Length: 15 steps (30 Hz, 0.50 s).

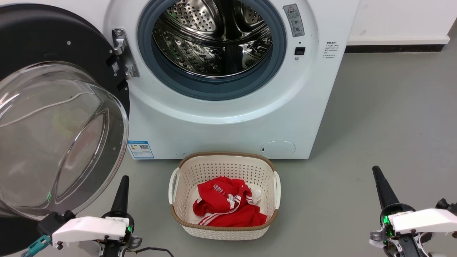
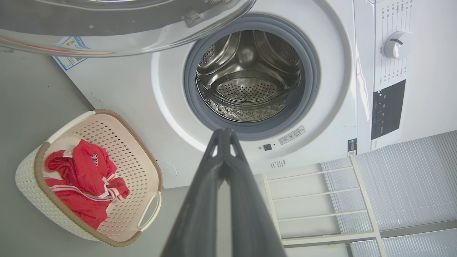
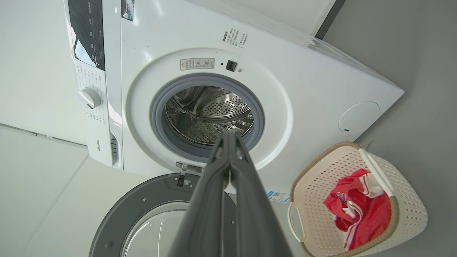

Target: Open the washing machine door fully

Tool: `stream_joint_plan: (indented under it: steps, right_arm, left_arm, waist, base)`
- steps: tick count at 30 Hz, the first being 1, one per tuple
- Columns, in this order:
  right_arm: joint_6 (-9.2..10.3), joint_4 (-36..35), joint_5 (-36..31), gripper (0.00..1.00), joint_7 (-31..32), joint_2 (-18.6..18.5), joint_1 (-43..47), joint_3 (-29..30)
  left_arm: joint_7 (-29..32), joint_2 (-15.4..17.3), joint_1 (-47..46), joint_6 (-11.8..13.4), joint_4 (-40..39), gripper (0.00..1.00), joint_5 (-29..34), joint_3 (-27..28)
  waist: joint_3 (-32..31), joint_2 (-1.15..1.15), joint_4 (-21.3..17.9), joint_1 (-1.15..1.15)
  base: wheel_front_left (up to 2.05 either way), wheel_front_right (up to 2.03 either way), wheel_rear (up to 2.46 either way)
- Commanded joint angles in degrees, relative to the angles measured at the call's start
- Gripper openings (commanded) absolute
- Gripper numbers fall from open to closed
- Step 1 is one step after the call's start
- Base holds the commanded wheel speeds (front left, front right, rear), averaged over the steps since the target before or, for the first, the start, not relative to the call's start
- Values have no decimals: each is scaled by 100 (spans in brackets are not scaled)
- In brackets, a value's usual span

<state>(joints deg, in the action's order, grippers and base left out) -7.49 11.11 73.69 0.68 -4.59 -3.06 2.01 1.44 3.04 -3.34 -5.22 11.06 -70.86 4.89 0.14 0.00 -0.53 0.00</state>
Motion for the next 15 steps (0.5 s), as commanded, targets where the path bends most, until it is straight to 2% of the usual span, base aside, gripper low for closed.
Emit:
stream_joint_plan:
  steps: [1, 15]
  right_arm:
    - [-1, -3, 169, 0, 40, -29, -137, 26]
    - [-1, 105, 872, 0, 183, -14, -206, 103]
  left_arm:
    - [45, 6, -130, -45, -8, 0, -153, 29]
    - [225, -3, -214, -123, 110, 0, -897, 81]
  waist:
    - [0, 0, 2, 0]
    - [1, 0, 19, 0]
  base:
    - [0, 0, 0]
    - [0, 0, 0]
